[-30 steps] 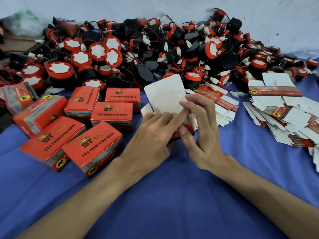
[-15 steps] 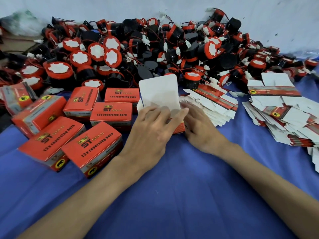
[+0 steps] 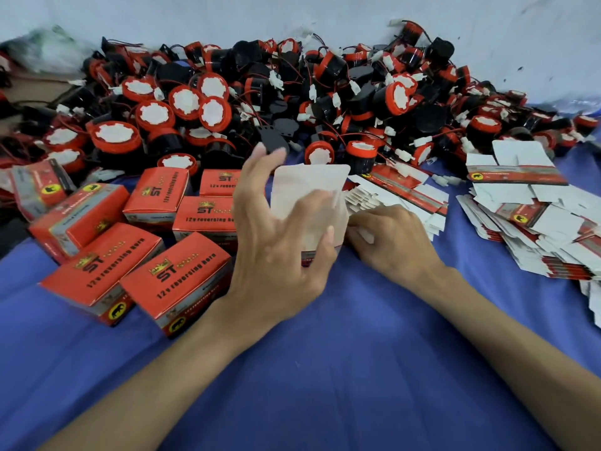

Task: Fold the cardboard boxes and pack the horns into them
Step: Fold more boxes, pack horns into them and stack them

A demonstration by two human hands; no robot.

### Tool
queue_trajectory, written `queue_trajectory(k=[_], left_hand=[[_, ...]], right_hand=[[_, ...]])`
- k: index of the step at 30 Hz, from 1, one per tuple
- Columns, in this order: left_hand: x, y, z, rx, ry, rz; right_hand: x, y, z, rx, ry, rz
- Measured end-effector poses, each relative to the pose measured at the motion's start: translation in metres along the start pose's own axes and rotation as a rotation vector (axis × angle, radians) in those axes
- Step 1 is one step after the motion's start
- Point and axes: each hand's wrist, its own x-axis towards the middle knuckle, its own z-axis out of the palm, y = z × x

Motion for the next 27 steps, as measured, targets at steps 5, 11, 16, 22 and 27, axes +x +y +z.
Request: queue_trajectory(k=[5,11,16,22,27], left_hand=[[0.000,-0.006,0.000,-0.164,-0.208,-0.374],[0.000,-0.007,0.003,-0.211,-0.204,-0.388],[-0.001,-0.006,0.004,-0.192,-0.175,-0.401],[-0.001,-0.007,0.006,-0.181,-0.173,-0.381],[-0.002,-0.008,0.007,-0.174,-0.169,-0.358]], right_hand=[[0.004,-0.003,0.004,0.132,0.111,0.116],[0.075,0.031,0.015,0.133,0.042,0.380],[0.116,0.049,0.035,0.222,-0.036,0.539],[0.105,0.064,0.026,0.234,-0.095,0.530],[0.085,0.056,0.003,0.296,-0.020,0.496]])
